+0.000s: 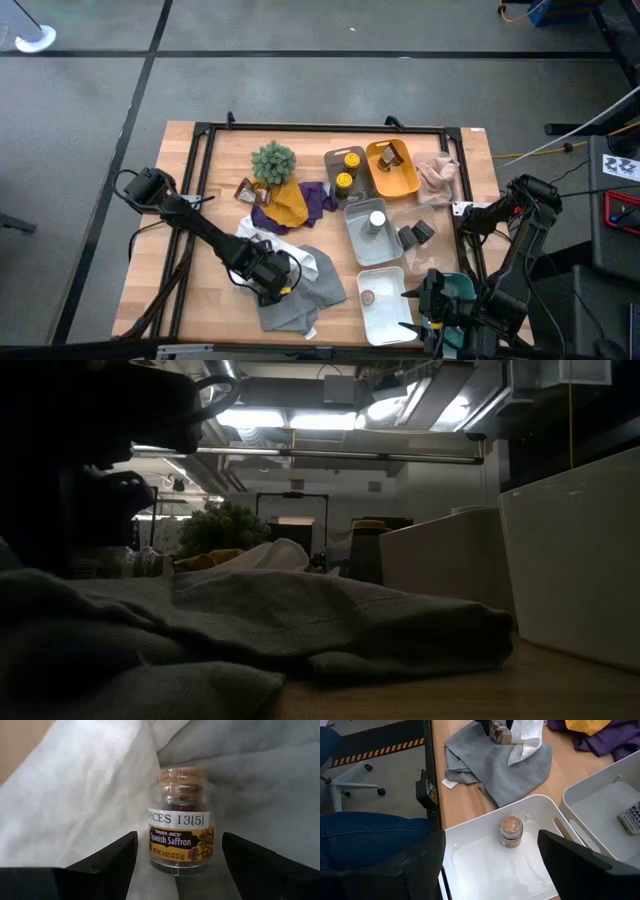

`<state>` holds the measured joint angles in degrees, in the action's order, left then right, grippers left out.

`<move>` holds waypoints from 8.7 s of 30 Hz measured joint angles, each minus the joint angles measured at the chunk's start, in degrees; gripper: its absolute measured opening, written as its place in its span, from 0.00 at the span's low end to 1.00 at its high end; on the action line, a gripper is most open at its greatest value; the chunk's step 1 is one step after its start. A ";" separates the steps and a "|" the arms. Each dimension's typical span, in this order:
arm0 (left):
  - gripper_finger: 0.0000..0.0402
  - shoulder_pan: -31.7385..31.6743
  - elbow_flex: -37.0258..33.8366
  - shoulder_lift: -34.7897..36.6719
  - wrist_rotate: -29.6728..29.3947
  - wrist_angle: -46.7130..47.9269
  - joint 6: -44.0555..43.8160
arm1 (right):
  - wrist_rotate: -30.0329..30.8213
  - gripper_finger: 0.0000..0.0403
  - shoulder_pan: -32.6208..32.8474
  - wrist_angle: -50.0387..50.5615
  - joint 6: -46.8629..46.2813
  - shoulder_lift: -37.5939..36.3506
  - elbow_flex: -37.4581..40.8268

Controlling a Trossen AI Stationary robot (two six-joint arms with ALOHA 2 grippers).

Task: Sort spices by type
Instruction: Put the brown seasoning bottle into the white bin

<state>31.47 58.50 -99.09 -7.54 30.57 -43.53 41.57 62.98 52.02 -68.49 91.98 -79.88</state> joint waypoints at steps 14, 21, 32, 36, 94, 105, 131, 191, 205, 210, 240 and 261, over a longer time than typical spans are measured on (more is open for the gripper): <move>0.52 0.32 0.00 -0.57 -1.10 0.00 0.02 | 0.13 0.79 0.00 -0.02 0.00 0.00 0.00; 0.41 0.32 0.02 -0.57 -1.10 0.00 0.05 | 3.81 0.79 -0.13 0.09 0.06 0.00 0.00; 0.42 -0.52 0.07 2.66 -1.04 -0.90 4.40 | 3.16 0.79 -7.25 -0.22 5.53 0.00 0.02; 0.42 -1.48 0.07 4.80 -1.03 -4.63 6.37 | 2.54 0.79 -10.86 -2.68 13.71 0.00 0.04; 0.45 -9.83 0.11 5.70 -0.53 -40.69 33.71 | -20.62 0.58 -32.26 -27.85 59.89 3.89 0.02; 0.45 -9.79 0.09 5.61 -0.51 -41.79 34.51 | -21.77 0.49 -32.28 -26.92 59.89 3.76 0.00; 0.45 -9.79 0.09 5.66 -0.50 -42.88 33.68 | -22.19 0.45 -32.26 -26.83 59.61 3.76 0.02; 0.54 -9.95 0.09 1.96 -2.94 -47.43 33.29 | -26.17 0.46 -32.26 -25.12 54.90 3.82 -0.02; 0.70 -10.32 0.09 1.96 0.49 -42.37 26.42 | -32.88 0.46 -32.08 -19.62 52.74 3.29 -0.11; 0.70 -10.28 0.09 2.03 1.00 -38.47 26.22 | -36.54 0.46 -32.09 -14.83 48.88 2.93 -0.11; 0.70 -10.17 0.09 2.12 1.57 -37.00 26.34 | -27.51 0.46 -15.34 -15.18 13.35 3.06 16.18; 0.70 -10.14 0.09 2.14 1.57 -36.52 26.18 | -26.99 0.65 -15.37 -18.31 13.29 3.06 20.02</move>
<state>21.32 58.59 -96.95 -5.98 -5.95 -17.35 14.59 47.62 33.71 -55.20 95.04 -59.86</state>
